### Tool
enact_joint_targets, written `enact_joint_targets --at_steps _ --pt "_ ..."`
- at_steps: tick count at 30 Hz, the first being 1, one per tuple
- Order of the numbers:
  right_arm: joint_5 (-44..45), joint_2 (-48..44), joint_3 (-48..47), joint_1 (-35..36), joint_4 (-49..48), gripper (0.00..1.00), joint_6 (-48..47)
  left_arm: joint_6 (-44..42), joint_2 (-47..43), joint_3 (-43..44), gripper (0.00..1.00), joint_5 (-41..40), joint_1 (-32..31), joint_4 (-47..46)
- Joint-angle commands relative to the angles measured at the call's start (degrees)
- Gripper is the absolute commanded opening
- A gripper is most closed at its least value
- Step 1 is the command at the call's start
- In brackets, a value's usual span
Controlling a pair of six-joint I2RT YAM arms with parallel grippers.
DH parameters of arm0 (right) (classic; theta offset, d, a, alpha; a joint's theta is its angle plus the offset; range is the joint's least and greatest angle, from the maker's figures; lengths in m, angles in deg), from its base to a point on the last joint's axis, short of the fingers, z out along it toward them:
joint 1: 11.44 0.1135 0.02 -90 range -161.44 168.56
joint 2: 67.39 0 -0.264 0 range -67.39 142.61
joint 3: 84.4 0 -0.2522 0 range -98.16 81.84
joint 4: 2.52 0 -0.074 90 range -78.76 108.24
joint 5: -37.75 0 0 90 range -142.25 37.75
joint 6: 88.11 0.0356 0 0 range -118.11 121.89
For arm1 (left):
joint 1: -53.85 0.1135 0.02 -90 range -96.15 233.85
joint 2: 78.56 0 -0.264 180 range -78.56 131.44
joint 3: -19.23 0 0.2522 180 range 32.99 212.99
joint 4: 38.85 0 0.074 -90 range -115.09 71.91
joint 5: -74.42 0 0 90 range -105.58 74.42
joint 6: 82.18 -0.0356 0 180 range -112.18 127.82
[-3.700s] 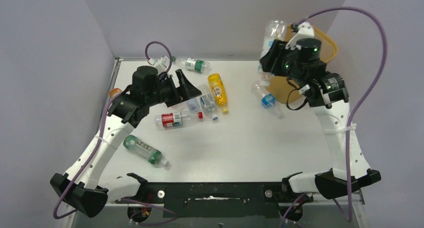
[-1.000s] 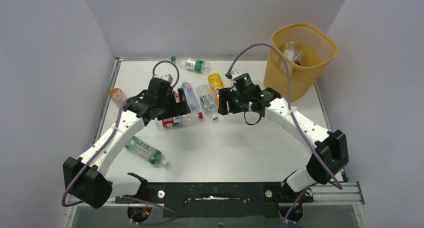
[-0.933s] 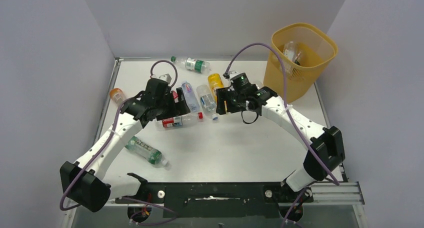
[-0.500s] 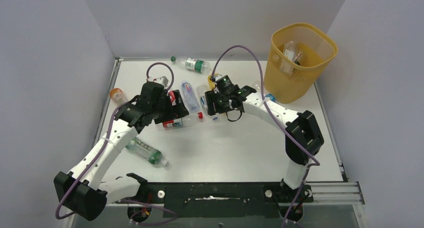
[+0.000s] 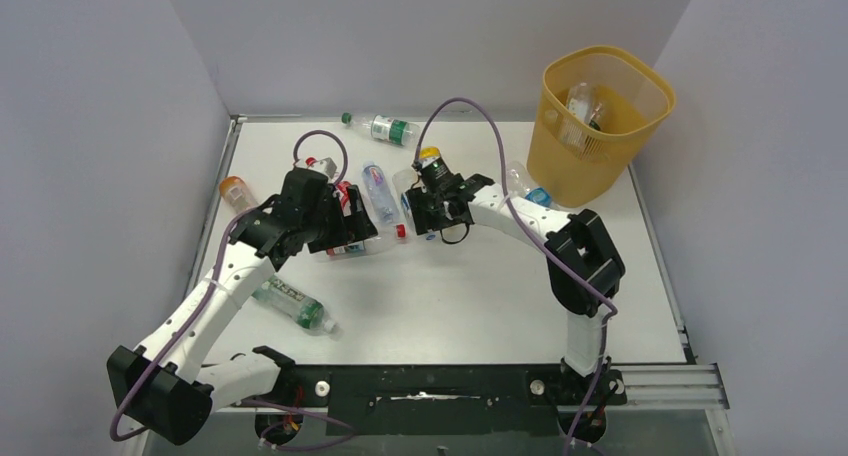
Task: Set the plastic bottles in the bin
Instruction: Pick up the plastic bottle at the center of the board.
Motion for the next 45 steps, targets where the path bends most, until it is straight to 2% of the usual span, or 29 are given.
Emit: enact_joint_targets --at_steps 1,18,25,28,35,41,45 --pt "2.0 0.7 -2.0 0.6 -2.7 0.54 -0.6 -0.1 -0.9 0.6 0.84 0.5 0.3 -1.7" --pt "1.6 5.5 -2.5 0.6 -4.4 0.45 -0.5 -1.1 1.1 0.7 0.84 0.5 0.6 -2.3" --pt "2.0 4.9 -2.7 0.5 -4.2 0.18 -0.8 -1.1 1.5 0.8 0.84 0.7 0.6 -2.5" --pt "2.7 3.3 -3.0 0.5 -3.2 0.15 -1.0 -1.0 1.4 0.7 0.84 0.7 0.6 -2.4" --pt "6.0 -5.3 -5.3 0.5 0.9 0.14 -2.5 -0.9 1.0 1.0 0.84 0.6 0.6 -2.3" --pt "8.7 -12.6 -11.8 -0.2 6.9 0.14 -4.8 -0.9 1.7 3.1 0.84 0.7 0.6 -2.0" --pt "8.3 -16.9 -18.1 -4.1 11.4 0.14 -6.0 -0.9 1.9 3.7 0.84 0.7 0.6 -2.0"
